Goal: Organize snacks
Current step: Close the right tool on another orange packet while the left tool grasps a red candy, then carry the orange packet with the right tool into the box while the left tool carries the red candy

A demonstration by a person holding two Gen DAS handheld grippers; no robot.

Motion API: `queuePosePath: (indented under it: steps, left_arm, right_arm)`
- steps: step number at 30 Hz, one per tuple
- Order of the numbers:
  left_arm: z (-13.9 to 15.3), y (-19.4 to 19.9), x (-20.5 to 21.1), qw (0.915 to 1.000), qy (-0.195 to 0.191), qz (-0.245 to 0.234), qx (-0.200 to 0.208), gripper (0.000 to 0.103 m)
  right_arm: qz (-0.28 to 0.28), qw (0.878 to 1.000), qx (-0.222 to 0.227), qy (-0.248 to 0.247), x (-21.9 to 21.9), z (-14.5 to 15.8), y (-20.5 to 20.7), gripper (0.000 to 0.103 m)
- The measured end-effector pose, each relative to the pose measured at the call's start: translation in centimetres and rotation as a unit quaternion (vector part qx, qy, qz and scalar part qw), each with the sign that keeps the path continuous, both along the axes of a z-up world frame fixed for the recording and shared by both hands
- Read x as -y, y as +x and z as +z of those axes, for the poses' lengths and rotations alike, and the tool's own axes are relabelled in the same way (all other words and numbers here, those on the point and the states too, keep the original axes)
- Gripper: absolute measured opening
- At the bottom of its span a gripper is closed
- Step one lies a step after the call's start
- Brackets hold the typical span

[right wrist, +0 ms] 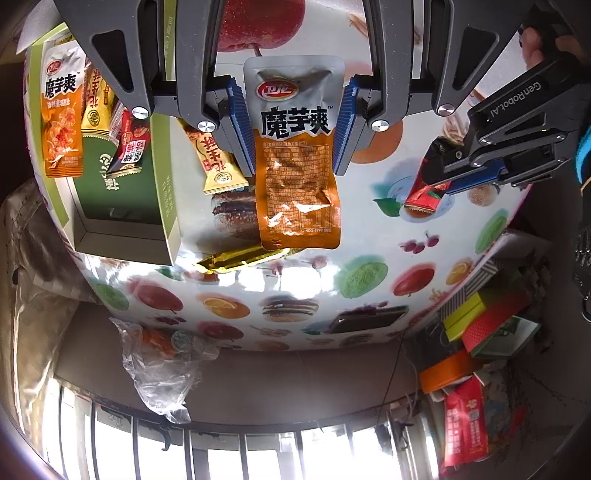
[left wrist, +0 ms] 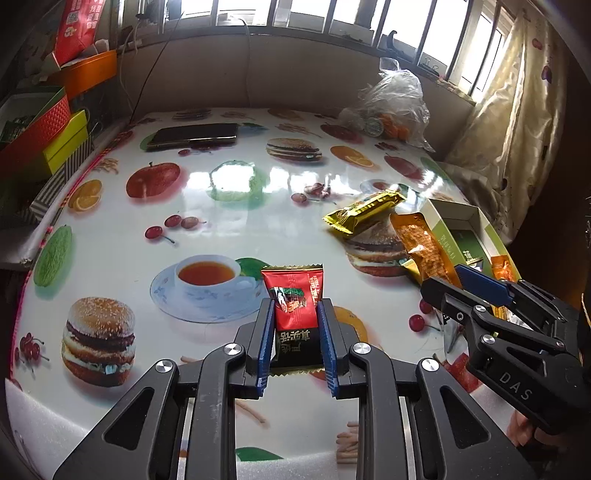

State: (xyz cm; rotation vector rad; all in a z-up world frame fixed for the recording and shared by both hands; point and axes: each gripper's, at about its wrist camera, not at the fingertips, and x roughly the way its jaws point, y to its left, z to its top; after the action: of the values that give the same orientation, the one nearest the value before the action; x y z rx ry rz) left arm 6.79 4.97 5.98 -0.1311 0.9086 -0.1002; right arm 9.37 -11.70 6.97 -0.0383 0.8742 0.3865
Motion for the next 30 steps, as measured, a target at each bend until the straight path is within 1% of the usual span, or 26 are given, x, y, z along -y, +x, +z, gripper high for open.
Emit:
queuePosePath:
  steps: [10, 14, 22, 30]
  left_arm:
    - [2.1, 0.7, 2.1, 0.9994, -0.001, -0.026, 0.022, 0.025]
    - [2.8, 1.2, 3.4, 0.9987, -0.009, -0.043, 0.027, 0.025]
    - [3.6, 2.5, 7.2, 0.9958, -0.010, -0.085, 0.033, 0.025]
    - [4.0, 4.1, 10.8, 0.9918, -0.013, -0.122, 0.033, 0.025]
  right_arm:
    - [-0.023, 1.000, 0.019, 0.004, 2.2, 1.9, -0.1, 0.040]
    - [-0.040, 0.999, 0.023, 0.005, 3.7, 2.5, -0.1, 0.040]
    - [-0.083, 0.996, 0.029, 0.005, 7.4, 3.3, -0.2, 0.040]
    - [-0.121, 0.992, 0.029, 0.000, 11.2, 3.3, -0.1, 0.040]
